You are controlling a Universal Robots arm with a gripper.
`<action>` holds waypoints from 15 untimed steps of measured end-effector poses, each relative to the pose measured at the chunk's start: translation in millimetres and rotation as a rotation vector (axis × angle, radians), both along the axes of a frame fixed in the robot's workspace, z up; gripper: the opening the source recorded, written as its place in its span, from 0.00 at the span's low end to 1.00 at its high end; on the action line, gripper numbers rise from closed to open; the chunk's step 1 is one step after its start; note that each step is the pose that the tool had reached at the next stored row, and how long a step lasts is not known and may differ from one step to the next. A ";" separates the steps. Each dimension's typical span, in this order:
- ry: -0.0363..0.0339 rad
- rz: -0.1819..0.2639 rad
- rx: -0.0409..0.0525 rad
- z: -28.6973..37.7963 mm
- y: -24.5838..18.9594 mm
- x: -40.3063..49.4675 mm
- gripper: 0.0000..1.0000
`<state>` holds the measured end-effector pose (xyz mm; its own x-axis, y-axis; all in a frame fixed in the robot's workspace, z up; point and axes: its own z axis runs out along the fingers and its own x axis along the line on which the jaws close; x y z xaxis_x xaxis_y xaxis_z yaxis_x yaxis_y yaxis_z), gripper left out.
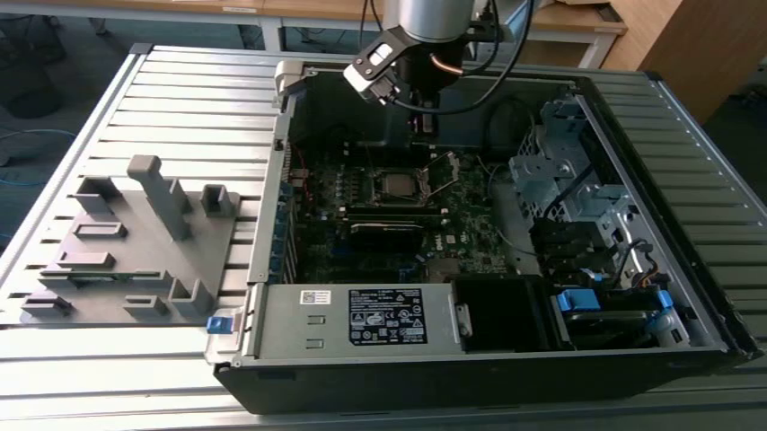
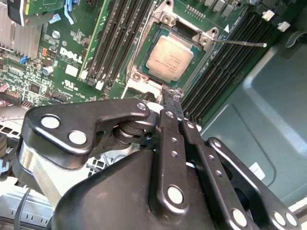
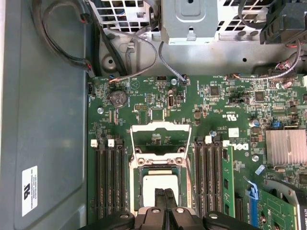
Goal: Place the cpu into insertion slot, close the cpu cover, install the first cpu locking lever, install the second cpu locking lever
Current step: 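Close the cpu cover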
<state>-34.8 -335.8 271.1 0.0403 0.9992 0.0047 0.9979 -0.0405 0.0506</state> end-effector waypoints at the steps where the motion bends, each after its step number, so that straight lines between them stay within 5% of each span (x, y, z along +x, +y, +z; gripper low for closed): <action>1: -0.0001 0.000 0.0000 0.0 0.0 1.1 0.10; 15: 0.0000 0.000 0.0000 0.0 0.1 16.2 0.10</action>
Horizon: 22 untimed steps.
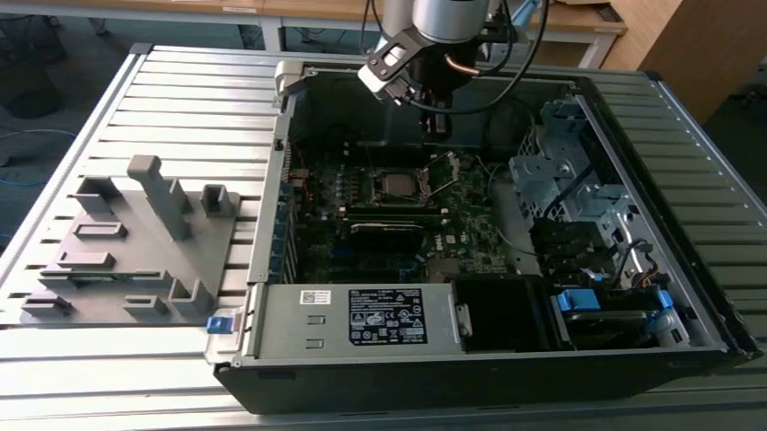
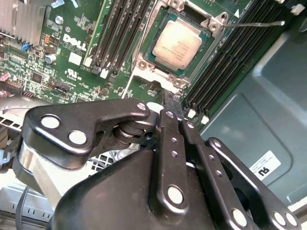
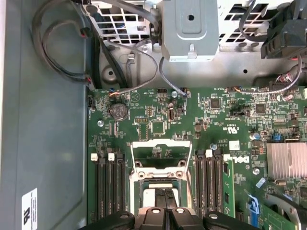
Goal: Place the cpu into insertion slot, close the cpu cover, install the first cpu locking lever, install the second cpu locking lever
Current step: 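Close the cpu cover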
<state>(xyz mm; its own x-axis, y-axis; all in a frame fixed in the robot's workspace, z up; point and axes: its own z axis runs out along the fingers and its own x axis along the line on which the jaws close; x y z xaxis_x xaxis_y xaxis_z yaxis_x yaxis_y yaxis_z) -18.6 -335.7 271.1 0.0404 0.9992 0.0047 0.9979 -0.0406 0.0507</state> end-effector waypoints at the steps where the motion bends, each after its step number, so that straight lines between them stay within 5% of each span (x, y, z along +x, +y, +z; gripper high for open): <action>1: 0.0000 0.000 0.0000 0.0 0.0 1.0 0.10; 22: 0.0000 0.000 0.0001 0.0 0.1 10.1 0.10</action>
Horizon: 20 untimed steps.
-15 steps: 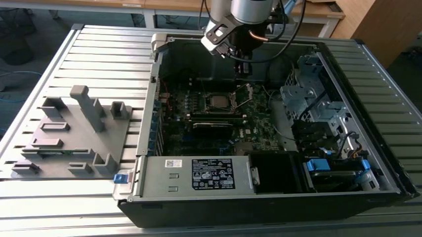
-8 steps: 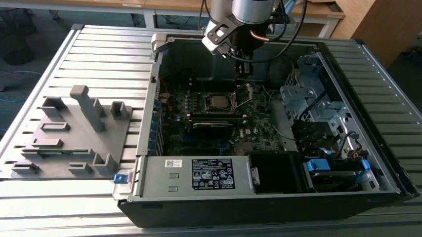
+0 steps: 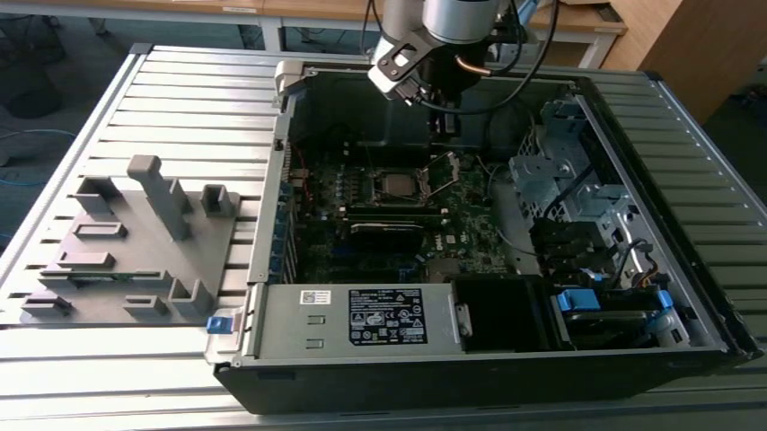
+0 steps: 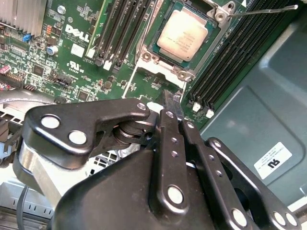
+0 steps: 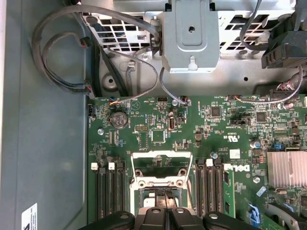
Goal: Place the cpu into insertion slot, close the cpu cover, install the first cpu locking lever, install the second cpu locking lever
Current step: 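Close the cpu cover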
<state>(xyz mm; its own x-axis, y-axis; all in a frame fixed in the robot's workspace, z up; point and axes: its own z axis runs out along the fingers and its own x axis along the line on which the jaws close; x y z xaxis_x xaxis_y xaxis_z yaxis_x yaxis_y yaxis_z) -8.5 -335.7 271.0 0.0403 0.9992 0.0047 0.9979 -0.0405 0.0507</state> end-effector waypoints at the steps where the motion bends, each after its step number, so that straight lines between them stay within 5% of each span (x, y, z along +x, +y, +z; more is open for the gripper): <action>1: 0.0000 0.000 -0.0001 0.0 0.0 0.7 0.10; 20: 0.0001 0.000 -0.0001 0.0 0.1 13.9 0.10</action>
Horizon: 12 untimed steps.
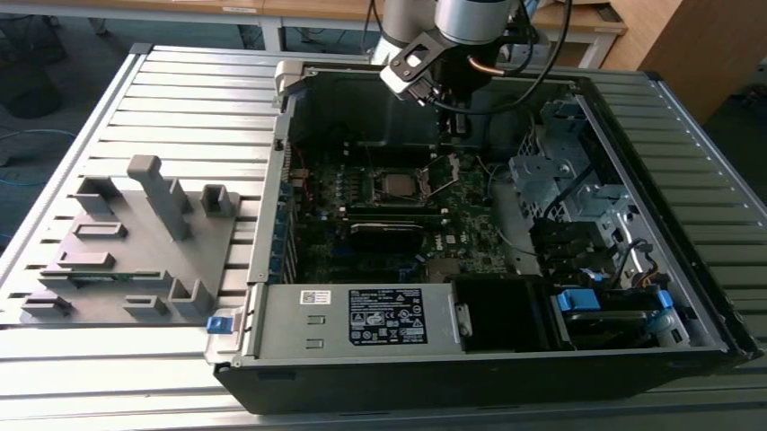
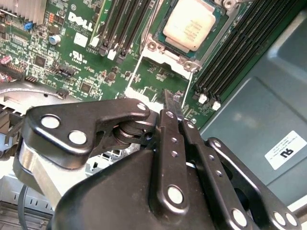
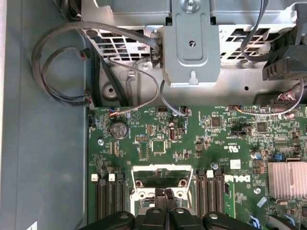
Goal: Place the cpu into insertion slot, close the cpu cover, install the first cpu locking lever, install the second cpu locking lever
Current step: 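Close the cpu cover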
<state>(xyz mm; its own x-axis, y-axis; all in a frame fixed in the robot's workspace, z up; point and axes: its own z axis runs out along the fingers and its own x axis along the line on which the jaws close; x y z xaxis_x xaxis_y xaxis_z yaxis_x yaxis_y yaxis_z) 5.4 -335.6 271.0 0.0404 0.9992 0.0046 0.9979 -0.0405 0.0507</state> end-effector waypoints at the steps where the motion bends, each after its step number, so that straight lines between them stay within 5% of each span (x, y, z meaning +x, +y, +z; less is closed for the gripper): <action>1: 0.0000 0.000 0.0000 0.0 0.0 1.7 0.10; 12: -0.0001 0.000 0.0001 -0.2 0.2 18.0 0.10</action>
